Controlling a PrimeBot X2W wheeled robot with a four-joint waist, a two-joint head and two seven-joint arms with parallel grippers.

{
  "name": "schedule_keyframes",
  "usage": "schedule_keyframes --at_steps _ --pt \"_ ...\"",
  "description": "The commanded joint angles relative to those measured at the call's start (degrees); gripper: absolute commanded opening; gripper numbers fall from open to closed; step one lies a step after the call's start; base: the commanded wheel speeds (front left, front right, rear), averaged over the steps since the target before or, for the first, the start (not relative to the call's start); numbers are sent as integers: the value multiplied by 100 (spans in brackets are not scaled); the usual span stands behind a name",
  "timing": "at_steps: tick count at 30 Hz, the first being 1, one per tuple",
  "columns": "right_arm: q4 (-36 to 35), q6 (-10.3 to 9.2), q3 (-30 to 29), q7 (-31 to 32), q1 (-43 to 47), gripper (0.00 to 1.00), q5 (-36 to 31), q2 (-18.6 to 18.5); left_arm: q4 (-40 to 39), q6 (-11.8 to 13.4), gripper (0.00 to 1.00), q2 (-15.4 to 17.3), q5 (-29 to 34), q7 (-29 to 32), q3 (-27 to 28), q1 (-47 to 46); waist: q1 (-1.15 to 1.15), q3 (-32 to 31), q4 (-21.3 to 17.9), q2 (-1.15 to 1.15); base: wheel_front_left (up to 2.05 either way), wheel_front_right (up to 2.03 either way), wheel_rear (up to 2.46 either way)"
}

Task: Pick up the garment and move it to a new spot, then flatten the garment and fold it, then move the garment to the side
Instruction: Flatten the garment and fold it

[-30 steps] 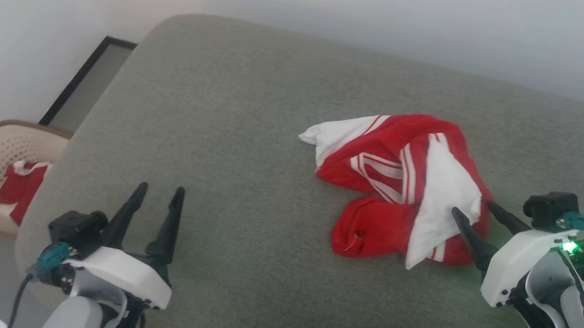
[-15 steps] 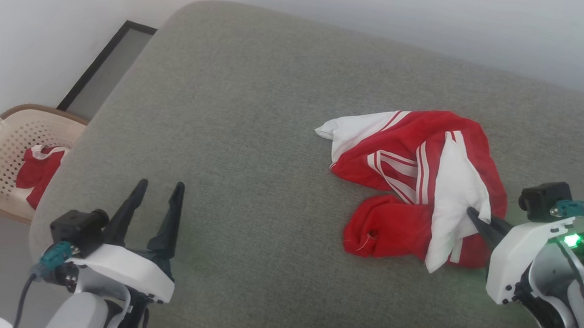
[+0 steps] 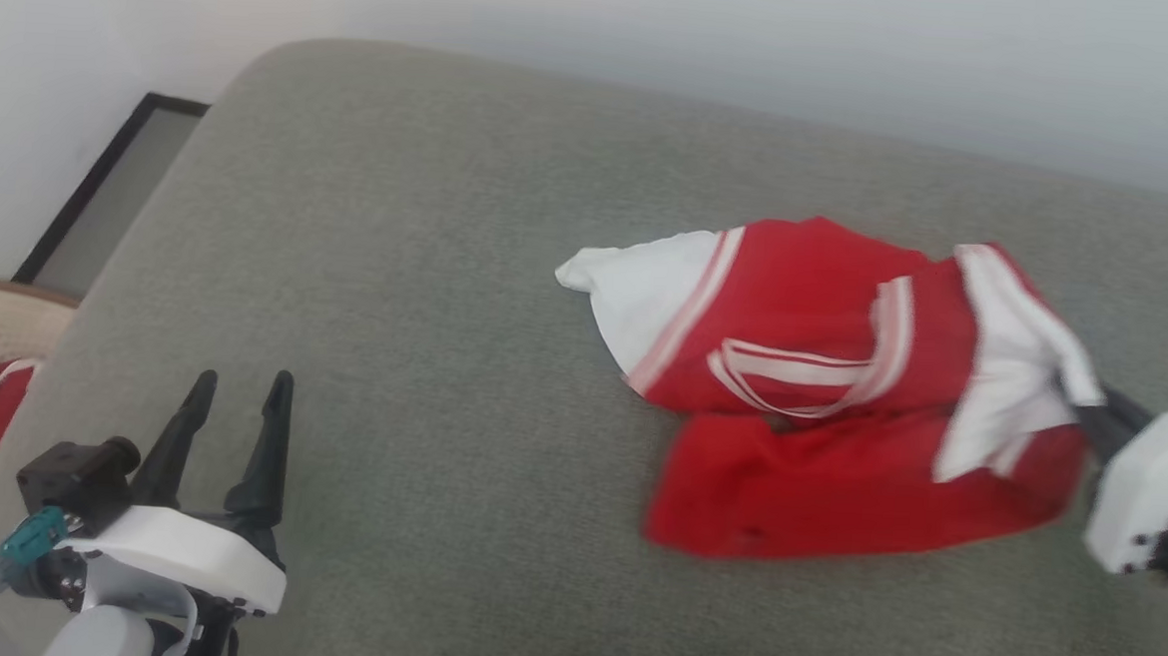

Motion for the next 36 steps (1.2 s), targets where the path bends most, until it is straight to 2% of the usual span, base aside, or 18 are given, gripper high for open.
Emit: schedule_keyframes --at_steps 1,9,15,16,17,18,19,25,36 --pt "-17 -6 -107 30 67 0 -5 -49 -31 45 100 31 -33 -20 31 60 0 -31 -111 0 0 0 0" --pt "354 -5 -833 116 294 0 93 -340 -204 92 100 101 -73 18 78 81 0 21 -343 0 0 0 0" --pt "1078 -5 -674 -115 147 0 258 -327 -249 94 100 94 -63 35 28 -21 0 126 -382 0 0 0 0" --pt "1222 -5 -624 -154 90 5 308 -292 -239 89 100 98 -70 39 25 -34 0 138 -388 0 0 0 0" --pt "1351 -5 -527 -169 54 21 299 -333 -230 81 100 96 -72 38 12 -56 0 150 -389 0 0 0 0" --pt "1475 -5 -456 -217 -5 44 329 -343 -222 74 100 94 -72 44 -1 -78 0 161 -391 0 0 0 0" --pt "1594 -5 -394 -247 -77 100 396 -322 -214 73 100 92 -70 46 -6 -95 0 170 -395 0 0 0 0" --pt "1974 -4 -107 -395 -392 100 588 -416 -240 47 100 156 -63 153 -70 -225 0 174 -465 0 0 0 0" --pt "1642 -4 -73 -806 -505 100 595 -437 -485 3 100 437 -193 804 -143 -478 0 20 -918 0 0 0 0"
